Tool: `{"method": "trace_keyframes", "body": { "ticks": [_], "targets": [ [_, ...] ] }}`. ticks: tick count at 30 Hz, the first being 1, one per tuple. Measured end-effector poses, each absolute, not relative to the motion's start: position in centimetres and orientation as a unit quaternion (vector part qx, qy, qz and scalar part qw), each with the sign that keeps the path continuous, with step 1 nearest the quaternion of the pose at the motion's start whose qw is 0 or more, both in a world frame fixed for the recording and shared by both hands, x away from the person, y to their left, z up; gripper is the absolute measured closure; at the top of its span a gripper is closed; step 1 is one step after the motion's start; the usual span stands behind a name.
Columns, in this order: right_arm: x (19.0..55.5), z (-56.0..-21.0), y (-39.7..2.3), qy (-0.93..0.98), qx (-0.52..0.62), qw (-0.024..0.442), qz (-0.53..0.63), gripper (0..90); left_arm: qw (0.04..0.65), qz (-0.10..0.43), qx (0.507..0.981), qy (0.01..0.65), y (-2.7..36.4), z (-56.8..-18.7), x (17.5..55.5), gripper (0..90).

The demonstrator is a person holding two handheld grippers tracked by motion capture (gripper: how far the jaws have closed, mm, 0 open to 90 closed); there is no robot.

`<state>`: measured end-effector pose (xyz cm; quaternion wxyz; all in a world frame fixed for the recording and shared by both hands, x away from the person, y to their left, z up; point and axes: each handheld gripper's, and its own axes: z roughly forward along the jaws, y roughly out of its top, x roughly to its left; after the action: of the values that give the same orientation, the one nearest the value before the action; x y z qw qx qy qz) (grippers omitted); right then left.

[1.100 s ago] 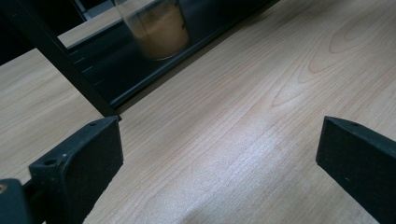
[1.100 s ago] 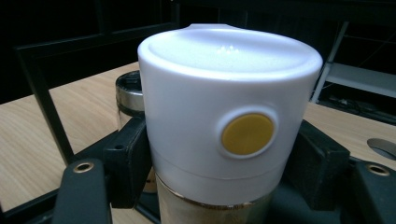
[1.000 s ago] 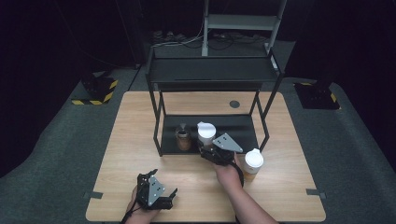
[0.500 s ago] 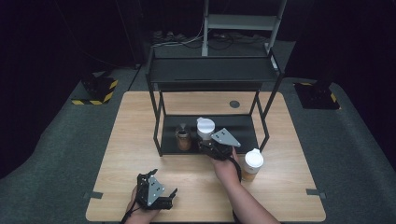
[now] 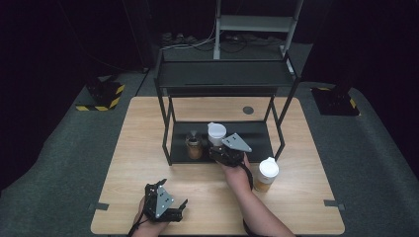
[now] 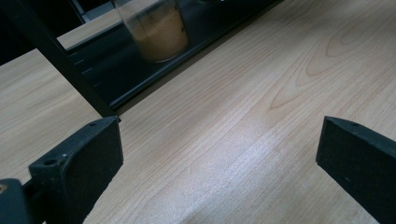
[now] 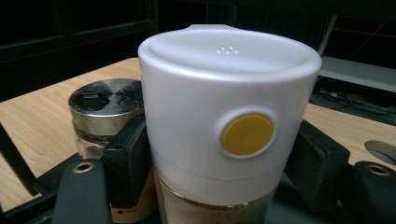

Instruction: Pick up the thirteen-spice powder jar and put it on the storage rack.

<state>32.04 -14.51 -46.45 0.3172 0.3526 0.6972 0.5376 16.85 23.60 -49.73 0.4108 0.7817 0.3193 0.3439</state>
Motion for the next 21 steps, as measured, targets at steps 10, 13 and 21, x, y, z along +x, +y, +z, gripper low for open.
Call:
{"method": "trace_keyframes", "body": {
  "ticks": [10,13,21],
  "targets": [
    [32.8,-46.8,-14.1,0.699,0.361,0.316,0.529,30.2,0.414,0.342,0.781,0.319,23.7,-49.8,16.9,0.9],
    [33.0,-46.9,-13.9,0.7,0.363,0.316,0.528,30.2,0.415,0.342,0.781,0.319,23.8,-49.8,16.9,0.9],
    [33.5,-47.2,-13.7,0.701,0.367,0.315,0.524,30.1,0.417,0.341,0.78,0.318,23.9,-49.8,16.9,0.9]
  ]
}}
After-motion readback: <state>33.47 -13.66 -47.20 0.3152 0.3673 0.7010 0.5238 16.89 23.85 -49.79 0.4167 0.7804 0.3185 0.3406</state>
